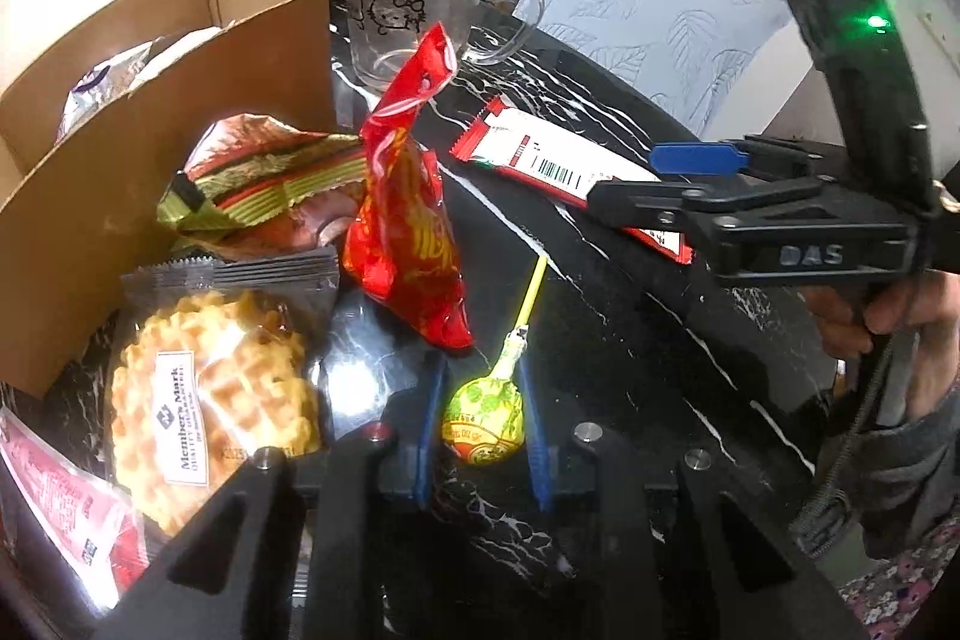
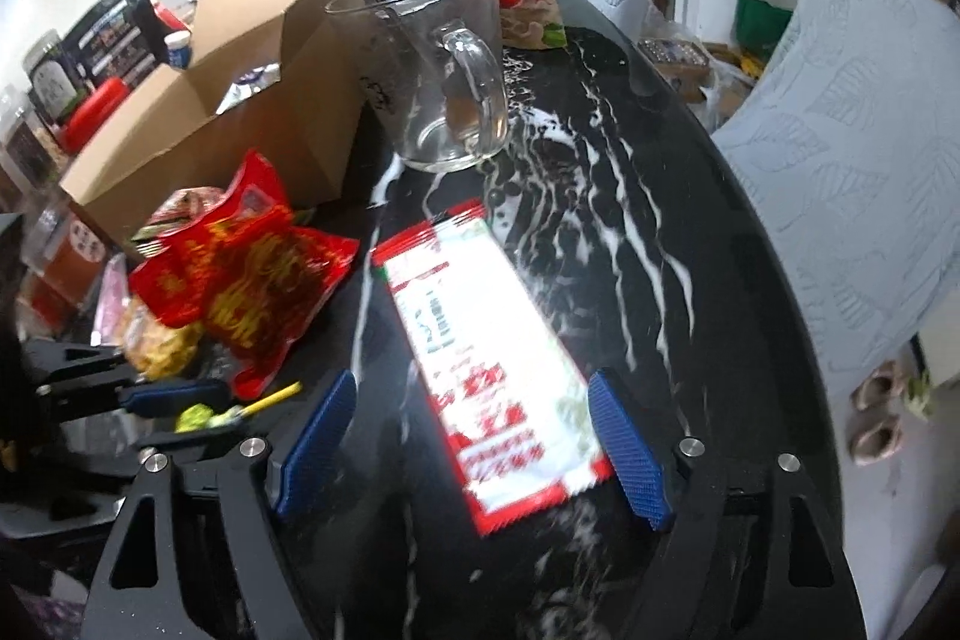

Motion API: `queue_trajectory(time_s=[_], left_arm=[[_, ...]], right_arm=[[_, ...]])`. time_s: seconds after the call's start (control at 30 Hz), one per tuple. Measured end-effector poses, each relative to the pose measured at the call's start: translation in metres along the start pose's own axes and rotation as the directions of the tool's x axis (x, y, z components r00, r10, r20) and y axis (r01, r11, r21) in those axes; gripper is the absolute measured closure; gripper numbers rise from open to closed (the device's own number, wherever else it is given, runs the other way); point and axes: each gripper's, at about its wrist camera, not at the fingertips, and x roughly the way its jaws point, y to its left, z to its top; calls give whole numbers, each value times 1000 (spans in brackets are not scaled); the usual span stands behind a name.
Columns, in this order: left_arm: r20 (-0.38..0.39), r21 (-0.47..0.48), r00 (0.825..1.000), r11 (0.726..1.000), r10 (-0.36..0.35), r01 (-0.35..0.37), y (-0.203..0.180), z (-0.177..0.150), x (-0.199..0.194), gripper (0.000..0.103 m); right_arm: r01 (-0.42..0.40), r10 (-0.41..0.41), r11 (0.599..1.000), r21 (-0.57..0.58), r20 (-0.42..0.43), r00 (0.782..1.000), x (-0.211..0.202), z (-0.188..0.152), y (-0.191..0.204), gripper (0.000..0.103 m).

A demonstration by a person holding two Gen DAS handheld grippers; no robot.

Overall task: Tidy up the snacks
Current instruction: 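Grasp the red-and-white strip packet with the right tool while the left tool grasps the lollipop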

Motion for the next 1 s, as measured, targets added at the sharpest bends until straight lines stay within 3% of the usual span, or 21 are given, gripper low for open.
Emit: queue_trajectory(time_s=[0.23, 0.37, 0.5, 1.0], left_arm=[[13, -28, 1000, 1000, 11, -11, 9, 3, -6, 79], [17, -44, 1000, 999, 16, -15, 13, 2, -9, 79], [20, -54, 1000, 998, 19, -18, 16, -2, -14, 79], [83, -76, 995, 996, 46, -40, 3, -43, -60, 79]], right_arm=[[38, -42, 996, -87, -49, 998, 20, 12, 10, 23], [101, -109, 985, -142, -49, 993, 25, 12, 19, 40], [102, -110, 981, -166, -39, 993, 22, 8, 21, 53], [103, -103, 992, -71, 4, 995, -20, -30, 28, 57]])
